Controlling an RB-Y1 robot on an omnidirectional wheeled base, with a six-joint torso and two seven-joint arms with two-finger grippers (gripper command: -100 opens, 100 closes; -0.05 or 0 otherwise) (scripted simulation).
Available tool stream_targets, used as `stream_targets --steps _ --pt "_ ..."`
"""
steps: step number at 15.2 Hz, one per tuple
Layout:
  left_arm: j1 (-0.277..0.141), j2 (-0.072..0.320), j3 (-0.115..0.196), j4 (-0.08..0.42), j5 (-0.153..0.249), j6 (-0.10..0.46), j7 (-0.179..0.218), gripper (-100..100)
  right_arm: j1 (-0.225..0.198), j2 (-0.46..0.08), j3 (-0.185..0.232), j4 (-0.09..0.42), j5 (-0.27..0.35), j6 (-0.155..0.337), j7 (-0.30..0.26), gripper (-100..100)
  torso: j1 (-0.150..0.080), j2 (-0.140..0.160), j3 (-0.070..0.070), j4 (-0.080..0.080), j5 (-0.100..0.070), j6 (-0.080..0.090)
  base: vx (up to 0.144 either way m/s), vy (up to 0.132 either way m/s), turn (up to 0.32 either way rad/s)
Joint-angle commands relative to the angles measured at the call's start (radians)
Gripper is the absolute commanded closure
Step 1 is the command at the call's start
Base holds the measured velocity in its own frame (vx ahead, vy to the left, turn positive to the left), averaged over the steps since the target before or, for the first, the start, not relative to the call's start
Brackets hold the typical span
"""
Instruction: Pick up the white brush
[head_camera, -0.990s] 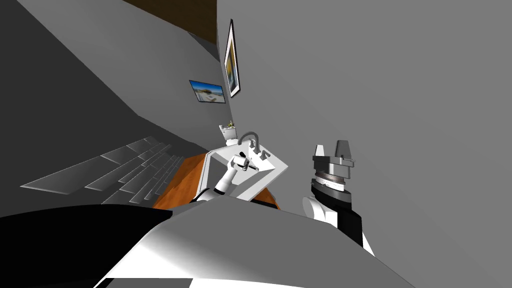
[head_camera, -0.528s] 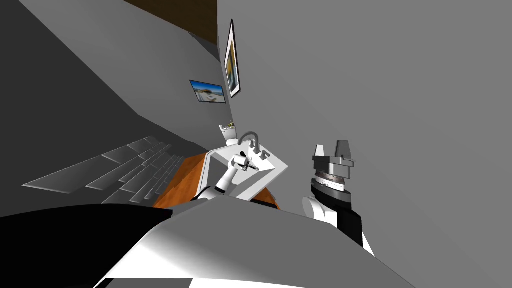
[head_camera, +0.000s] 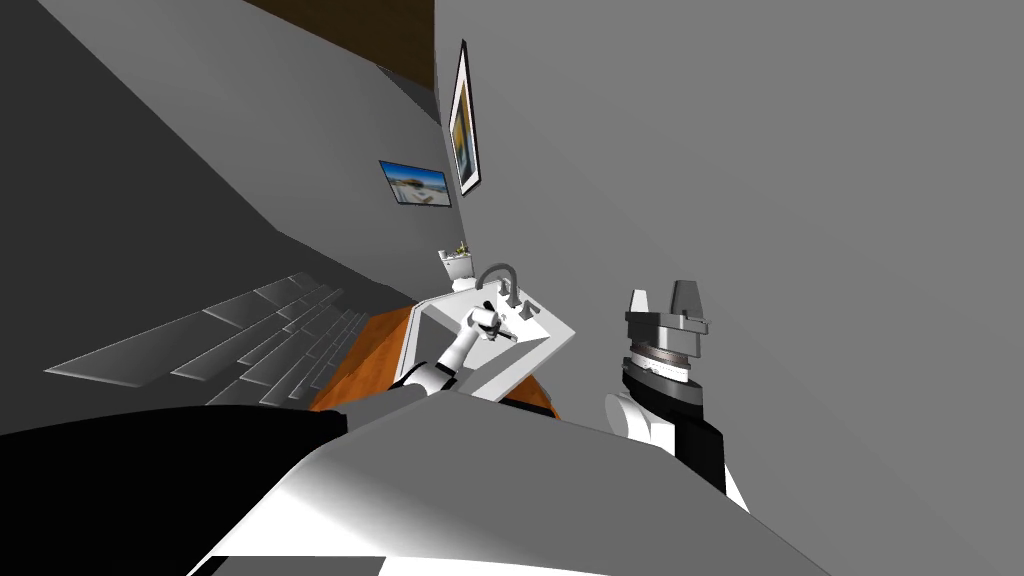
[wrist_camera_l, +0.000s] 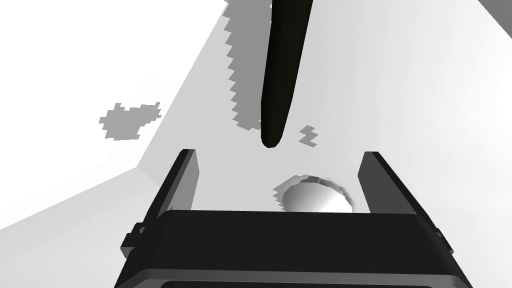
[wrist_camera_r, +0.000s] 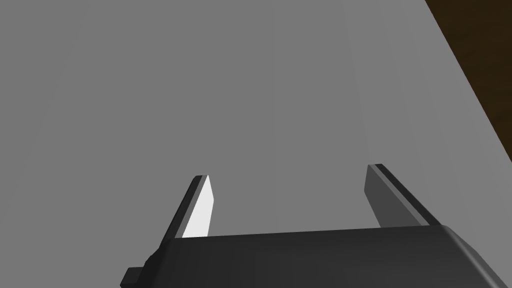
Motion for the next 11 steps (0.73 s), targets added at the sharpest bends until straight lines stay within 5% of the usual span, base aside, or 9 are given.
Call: stream_targets --steps 1,11 --pt "-0.037 0.001 -0.001 0.05 0.014 -0.005 -0.014 -100 0.0 0.0 0.0 0.0 0.0 0.0 0.0 0 0.0 0.0 0.0 0.0 0.0 0.0 0.0 0.0 0.0" --pt "-0.147 0.008 -0.003 0.24 0.056 -0.023 -0.058 -100 0.0 0.0 0.0 0.0 0.0 0.0 0.0 0 0.0 0.0 0.0 0.0 0.0 0.0 0.0 0.0 0.0"
